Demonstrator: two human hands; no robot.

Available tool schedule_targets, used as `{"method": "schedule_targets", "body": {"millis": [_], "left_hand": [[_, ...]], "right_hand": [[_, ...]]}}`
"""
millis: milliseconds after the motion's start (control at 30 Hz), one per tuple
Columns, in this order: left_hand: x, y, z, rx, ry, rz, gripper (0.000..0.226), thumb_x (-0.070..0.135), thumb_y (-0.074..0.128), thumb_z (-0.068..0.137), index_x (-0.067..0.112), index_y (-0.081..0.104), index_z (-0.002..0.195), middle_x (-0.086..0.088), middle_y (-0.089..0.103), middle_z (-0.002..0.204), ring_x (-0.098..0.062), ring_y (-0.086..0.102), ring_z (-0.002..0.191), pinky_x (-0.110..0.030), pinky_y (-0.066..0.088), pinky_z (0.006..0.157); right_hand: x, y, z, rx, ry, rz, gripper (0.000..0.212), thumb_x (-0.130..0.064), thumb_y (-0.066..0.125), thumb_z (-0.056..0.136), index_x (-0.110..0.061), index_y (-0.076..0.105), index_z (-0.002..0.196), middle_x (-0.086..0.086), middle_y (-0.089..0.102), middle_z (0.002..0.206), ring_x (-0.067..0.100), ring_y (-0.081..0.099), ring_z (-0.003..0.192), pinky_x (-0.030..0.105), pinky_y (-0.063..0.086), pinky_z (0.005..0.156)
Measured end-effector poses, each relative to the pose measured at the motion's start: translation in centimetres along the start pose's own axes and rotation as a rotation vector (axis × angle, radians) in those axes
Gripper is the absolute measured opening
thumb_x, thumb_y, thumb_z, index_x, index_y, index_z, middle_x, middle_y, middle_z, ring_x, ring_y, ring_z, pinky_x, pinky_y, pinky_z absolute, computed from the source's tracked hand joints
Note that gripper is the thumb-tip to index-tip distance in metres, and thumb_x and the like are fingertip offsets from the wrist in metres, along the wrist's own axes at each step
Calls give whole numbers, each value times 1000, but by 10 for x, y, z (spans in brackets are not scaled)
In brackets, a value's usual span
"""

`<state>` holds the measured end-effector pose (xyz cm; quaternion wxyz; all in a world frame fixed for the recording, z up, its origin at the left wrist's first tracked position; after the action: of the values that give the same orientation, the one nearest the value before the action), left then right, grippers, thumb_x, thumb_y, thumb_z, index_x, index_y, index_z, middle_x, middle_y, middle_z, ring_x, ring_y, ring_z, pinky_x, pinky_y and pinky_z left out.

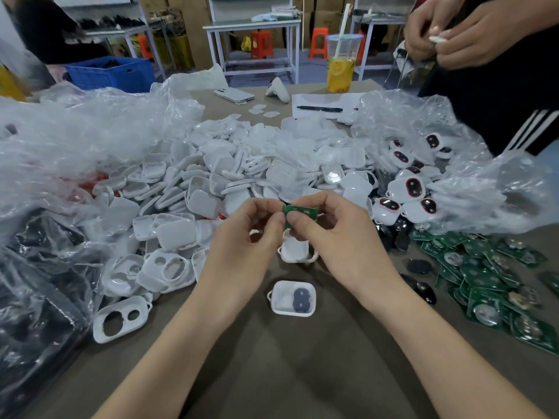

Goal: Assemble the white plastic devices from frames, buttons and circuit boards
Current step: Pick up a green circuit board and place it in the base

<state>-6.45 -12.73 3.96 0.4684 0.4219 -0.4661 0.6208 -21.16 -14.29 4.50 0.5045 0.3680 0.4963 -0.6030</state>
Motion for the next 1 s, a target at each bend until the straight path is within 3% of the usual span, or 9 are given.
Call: {"method": "schedule_targets", "body": {"millis": [100, 167, 300, 400, 500, 667, 833, 900, 1000], "left_hand": [[1, -3, 0, -24, 36, 66, 11, 15, 65, 95, 25, 68, 93, 10, 75, 88, -11, 71, 84, -16, 53, 77], [1, -3, 0, -55, 67, 123, 12, 14, 66, 92, 25, 66, 89, 12, 74, 83, -7, 69, 77, -12, 50, 70], [1, -7, 1, -103, 122, 214, 21, 12, 70, 89, 28, 59, 78, 10, 68, 69, -1, 58, 61, -10, 44, 61], [1, -8, 0, -164, 163, 262, 24, 10, 71, 87, 26, 56, 77, 18, 61, 62, 2, 49, 53, -7, 38, 55], [5, -11, -4, -176, 225, 311, 22, 8, 72, 84, 18, 54, 75, 24, 53, 53, 1, 42, 46, -3, 32, 50], [14, -16, -6, -146, 286, 326, 16, 19, 66, 78, 16, 51, 72, 21, 53, 56, -1, 39, 49, -7, 32, 51], [13, -16, -8, -160, 276, 313, 21, 13, 70, 84, 12, 52, 73, 17, 50, 53, -3, 38, 47, -9, 31, 48], [9, -16, -6, -144, 224, 247, 18, 12, 68, 88, 16, 56, 76, 19, 53, 56, -1, 40, 48, -8, 33, 49], [4, -10, -2, -171, 115, 50, 14, 17, 58, 101, 22, 62, 88, 16, 61, 65, 3, 51, 53, -7, 39, 50]], "right_hand": [[-3, 1, 0, -26, -51, -97, 12, -21, 74, 88, -31, 68, 90, -20, 73, 87, 2, 69, 79, 17, 52, 71], [-5, 1, -1, -48, -85, -148, 16, -18, 74, 87, -33, 68, 88, -23, 72, 85, -2, 67, 73, 9, 45, 65], [-6, 4, -3, -117, -103, -181, 19, -16, 76, 87, -34, 70, 85, -24, 71, 76, -3, 64, 64, 7, 42, 61], [-5, 6, -5, -155, -96, -176, 20, -17, 77, 86, -36, 70, 83, -21, 73, 78, 1, 67, 67, 13, 48, 64], [-4, 8, -7, -175, -84, -150, 20, -16, 78, 85, -35, 72, 83, -15, 75, 84, 10, 72, 76, 29, 56, 76], [-4, 13, -8, -161, -79, -98, 24, -12, 78, 84, -36, 72, 81, -12, 76, 84, 14, 72, 76, 30, 58, 76], [0, 15, -8, -163, -53, -43, 21, -10, 78, 85, -31, 74, 82, -7, 77, 85, 16, 73, 79, 25, 59, 76], [-2, 13, -6, -160, -49, -6, 21, -11, 77, 86, -31, 73, 84, -6, 77, 86, 17, 73, 79, 24, 58, 75], [-5, 9, -1, -134, -47, 35, 21, -14, 76, 88, -35, 72, 87, -10, 76, 89, 16, 73, 83, 33, 58, 81]]}}
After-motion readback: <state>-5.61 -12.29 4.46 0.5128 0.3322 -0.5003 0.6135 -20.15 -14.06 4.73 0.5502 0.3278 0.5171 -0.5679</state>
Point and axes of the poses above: each hand's wrist, its own z-axis towards the middle knuckle, its own y-axis out of the palm, x = y × z, the point moved 8 cm from there along z, towards the middle knuckle
